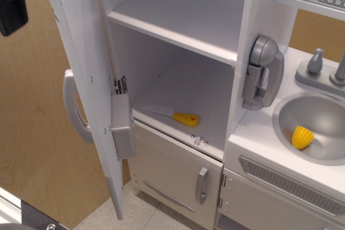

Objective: Close fridge

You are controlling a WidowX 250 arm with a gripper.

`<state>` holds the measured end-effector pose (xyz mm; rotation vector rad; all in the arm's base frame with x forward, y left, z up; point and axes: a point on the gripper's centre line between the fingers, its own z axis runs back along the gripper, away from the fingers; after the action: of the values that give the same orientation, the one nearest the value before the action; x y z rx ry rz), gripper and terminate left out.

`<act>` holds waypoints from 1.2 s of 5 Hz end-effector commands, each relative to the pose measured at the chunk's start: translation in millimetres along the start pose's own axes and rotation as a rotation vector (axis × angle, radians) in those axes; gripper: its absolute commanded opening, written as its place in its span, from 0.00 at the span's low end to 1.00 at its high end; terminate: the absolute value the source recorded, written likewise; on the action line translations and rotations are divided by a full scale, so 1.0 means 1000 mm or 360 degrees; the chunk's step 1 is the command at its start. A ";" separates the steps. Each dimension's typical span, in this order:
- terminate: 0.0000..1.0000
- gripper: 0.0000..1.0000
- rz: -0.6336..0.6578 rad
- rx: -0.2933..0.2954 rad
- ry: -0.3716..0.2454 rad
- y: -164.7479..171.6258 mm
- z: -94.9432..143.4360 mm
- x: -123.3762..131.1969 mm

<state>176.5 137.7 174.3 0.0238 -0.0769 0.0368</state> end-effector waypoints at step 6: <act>0.00 1.00 0.0264 0.0166 -0.0198 0.001 -0.066 0.092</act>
<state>271.3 138.9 102.7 0.1059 -0.1602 0.2097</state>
